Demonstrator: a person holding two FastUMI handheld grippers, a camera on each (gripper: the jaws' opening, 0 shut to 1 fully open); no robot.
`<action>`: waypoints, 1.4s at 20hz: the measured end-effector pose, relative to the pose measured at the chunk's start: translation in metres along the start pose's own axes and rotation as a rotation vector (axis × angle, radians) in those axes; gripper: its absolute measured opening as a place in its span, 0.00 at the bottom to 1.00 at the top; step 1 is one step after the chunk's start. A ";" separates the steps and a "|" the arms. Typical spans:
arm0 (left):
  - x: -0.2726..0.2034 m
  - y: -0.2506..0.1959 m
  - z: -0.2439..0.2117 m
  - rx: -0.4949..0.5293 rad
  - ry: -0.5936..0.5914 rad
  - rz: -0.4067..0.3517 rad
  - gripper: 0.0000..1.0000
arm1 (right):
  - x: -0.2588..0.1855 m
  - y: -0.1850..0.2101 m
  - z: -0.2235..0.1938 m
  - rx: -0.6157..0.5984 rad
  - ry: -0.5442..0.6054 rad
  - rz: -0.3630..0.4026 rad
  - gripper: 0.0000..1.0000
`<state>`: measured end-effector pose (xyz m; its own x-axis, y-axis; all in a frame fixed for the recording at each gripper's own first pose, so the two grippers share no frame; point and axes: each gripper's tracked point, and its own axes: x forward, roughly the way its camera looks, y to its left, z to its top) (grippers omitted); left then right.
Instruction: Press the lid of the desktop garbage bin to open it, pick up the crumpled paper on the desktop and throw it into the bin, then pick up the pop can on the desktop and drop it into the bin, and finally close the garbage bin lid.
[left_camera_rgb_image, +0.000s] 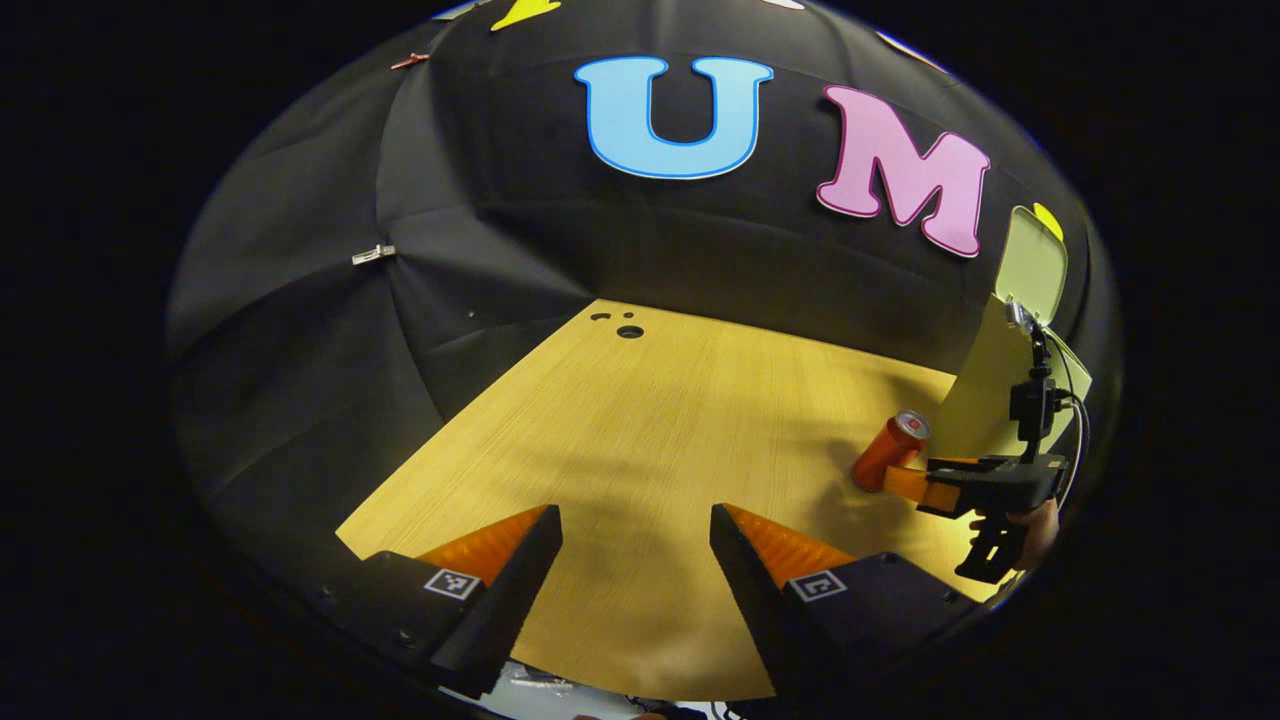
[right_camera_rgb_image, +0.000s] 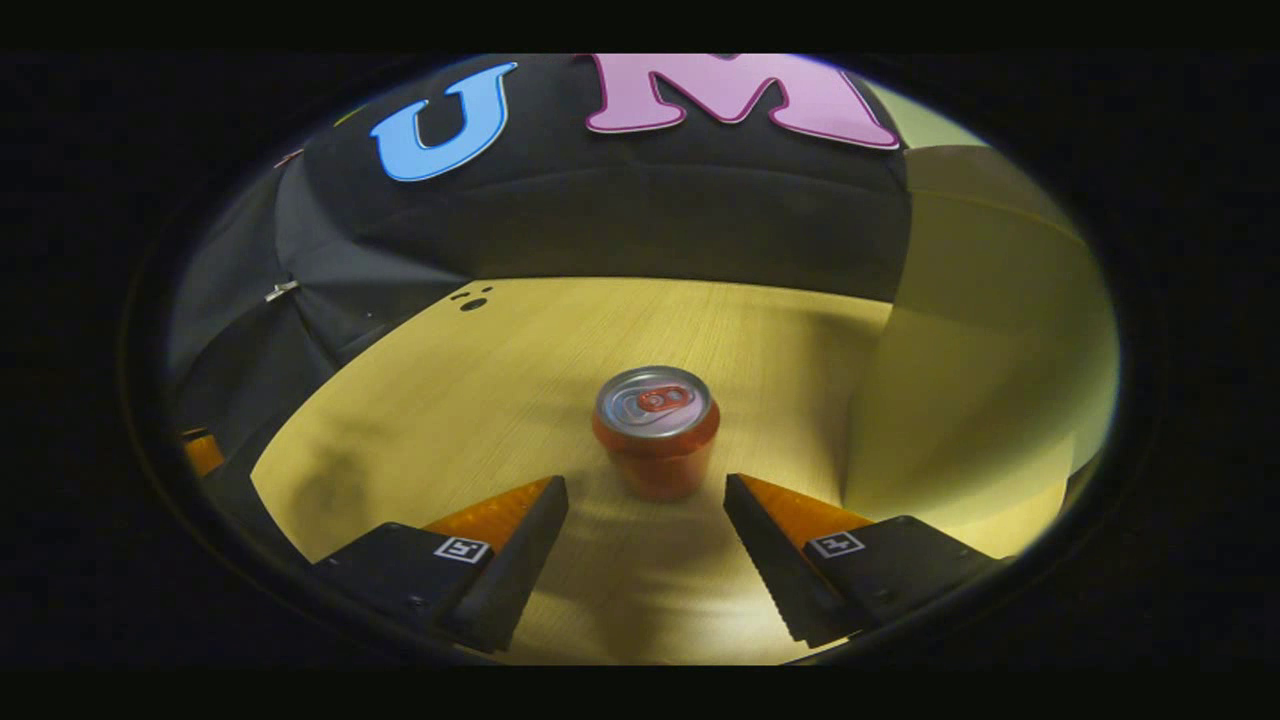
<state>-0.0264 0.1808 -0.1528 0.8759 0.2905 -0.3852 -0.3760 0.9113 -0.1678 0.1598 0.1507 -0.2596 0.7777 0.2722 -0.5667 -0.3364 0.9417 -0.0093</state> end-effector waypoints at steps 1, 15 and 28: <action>0.001 0.000 -0.003 -0.006 0.009 0.003 0.96 | 0.007 -0.001 0.000 0.001 0.004 -0.008 0.99; 0.015 -0.003 -0.016 -0.006 0.054 0.013 0.96 | 0.066 -0.016 0.012 0.005 0.015 -0.068 0.99; 0.014 -0.010 -0.019 0.018 0.056 -0.002 0.96 | 0.045 0.008 0.027 -0.117 -0.018 -0.019 0.83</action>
<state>-0.0160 0.1705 -0.1735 0.8580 0.2723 -0.4355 -0.3683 0.9172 -0.1521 0.2069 0.1755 -0.2631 0.7939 0.2589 -0.5502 -0.3801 0.9175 -0.1167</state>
